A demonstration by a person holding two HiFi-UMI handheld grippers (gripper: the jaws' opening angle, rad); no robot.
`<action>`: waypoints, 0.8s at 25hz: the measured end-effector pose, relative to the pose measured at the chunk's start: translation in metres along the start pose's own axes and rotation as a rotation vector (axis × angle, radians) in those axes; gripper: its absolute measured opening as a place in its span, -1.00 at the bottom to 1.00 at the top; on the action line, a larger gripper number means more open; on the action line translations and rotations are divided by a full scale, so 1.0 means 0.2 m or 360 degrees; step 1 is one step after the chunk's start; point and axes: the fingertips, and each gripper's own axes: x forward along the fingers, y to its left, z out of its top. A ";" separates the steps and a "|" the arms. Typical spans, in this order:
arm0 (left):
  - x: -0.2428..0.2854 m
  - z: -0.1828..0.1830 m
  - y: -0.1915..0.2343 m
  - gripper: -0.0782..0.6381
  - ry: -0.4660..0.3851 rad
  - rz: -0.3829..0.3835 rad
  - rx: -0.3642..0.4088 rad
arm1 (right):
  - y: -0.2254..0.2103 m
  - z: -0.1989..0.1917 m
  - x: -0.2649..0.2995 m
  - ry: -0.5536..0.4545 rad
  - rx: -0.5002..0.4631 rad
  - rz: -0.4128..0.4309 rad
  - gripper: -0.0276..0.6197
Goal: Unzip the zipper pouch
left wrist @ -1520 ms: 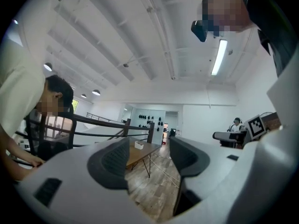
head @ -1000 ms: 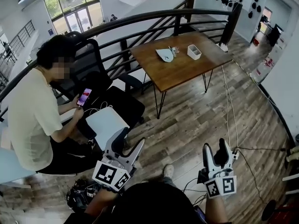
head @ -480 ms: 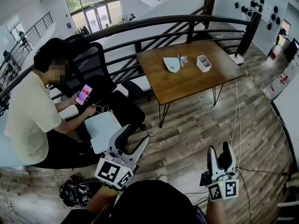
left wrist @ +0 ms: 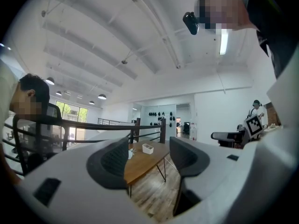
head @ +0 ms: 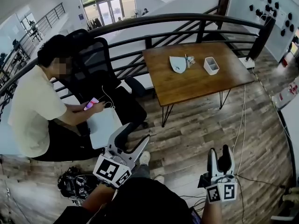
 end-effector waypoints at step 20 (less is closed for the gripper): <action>0.77 0.07 0.56 -0.03 -0.0126 -0.0161 -0.0005 | -0.07 0.10 0.85 -0.0076 -0.0138 -0.0090 -0.18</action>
